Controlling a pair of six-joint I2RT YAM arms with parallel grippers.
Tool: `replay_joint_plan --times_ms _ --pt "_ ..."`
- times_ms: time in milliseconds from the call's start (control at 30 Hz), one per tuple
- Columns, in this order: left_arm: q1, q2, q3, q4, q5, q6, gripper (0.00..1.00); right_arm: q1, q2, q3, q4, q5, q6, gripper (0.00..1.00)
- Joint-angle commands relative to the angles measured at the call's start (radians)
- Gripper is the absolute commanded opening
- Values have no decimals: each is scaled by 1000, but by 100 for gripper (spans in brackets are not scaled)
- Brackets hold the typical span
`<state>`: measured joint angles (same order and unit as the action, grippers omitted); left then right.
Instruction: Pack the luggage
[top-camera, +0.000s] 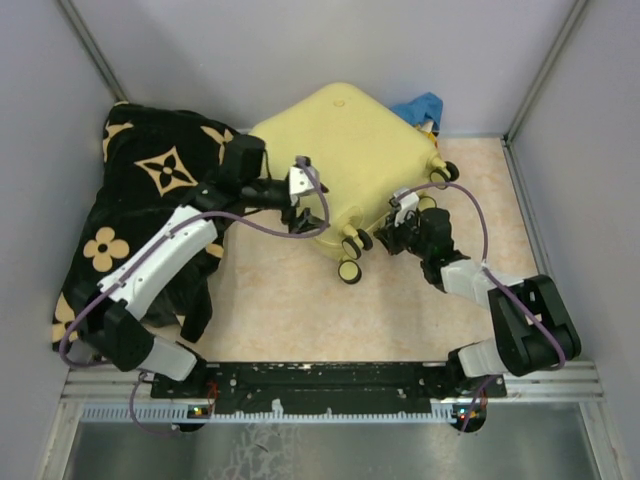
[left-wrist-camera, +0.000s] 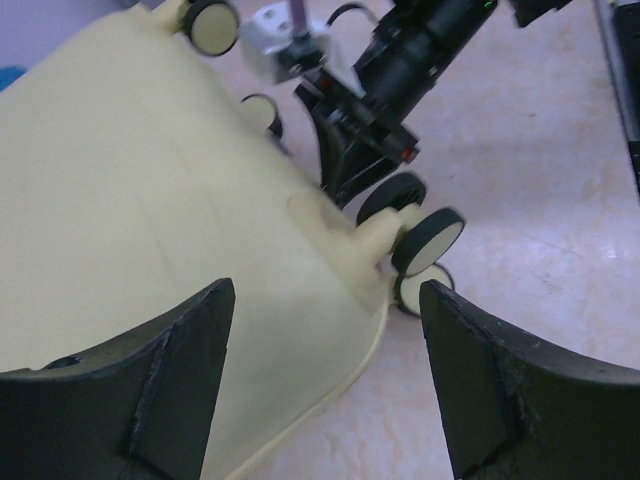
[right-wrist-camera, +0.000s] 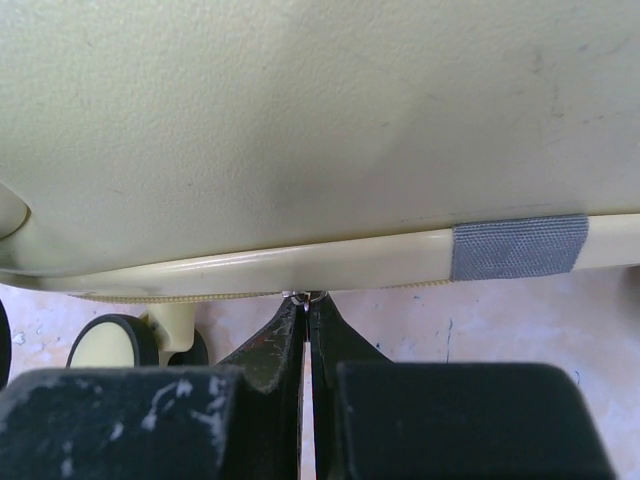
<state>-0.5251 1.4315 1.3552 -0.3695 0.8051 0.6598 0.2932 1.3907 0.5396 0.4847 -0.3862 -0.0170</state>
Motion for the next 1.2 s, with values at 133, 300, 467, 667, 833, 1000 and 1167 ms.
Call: replay_joint_plan --times_ms 133,300,467,667,833,1000,1167 --pt "-182 300 393 -560 92 391 95 -42 -10 81 53 46 -26 0" --pt "-261 400 509 -696 -50 640 100 -43 -1 97 32 24 -25 0" --pt "-311 461 541 -712 -208 798 100 -43 -4 94 28 20 -23 0" --pt "-361 427 415 -502 -321 817 97 -44 2 98 40 56 -29 0" --pt "-383 424 375 -477 -426 894 86 -49 0 106 27 98 -70 0" --pt "-385 449 413 -575 -480 925 53 -75 -13 105 31 139 -112 0" --pt "-384 413 394 -629 -486 904 34 -145 -39 80 67 114 -163 0"
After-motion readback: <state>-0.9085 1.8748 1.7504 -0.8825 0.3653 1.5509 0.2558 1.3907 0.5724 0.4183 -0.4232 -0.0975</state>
